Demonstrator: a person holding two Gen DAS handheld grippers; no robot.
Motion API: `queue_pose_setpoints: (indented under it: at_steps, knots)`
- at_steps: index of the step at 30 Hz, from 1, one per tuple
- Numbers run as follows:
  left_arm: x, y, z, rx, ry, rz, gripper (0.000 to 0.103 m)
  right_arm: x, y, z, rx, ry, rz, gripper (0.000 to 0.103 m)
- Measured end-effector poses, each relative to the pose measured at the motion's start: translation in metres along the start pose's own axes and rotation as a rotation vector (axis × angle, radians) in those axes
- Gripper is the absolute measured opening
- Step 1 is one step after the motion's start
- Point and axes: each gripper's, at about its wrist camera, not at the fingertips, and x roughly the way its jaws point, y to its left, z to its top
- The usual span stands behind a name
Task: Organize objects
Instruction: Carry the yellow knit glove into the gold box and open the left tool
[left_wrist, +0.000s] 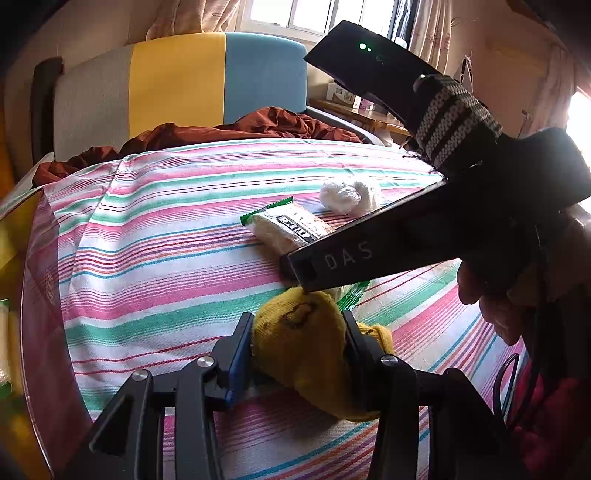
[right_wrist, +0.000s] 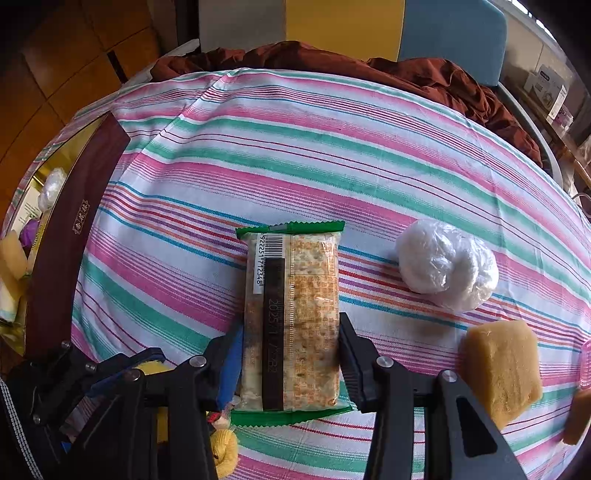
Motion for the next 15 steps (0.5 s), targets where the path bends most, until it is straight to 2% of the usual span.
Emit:
queue_pose_setpoints:
  at_steps: [10,15]
  knots:
    - [-0.019,0.002,0.001,-0.027,0.041,0.037,0.041,0.000,0.002,0.000,-0.021,-0.011,-0.015,0.047]
    - [-0.050,0.010,0.003,-0.058,0.016,0.021,0.040,-0.002,0.004,-0.001,-0.031,-0.015,-0.027,0.047]
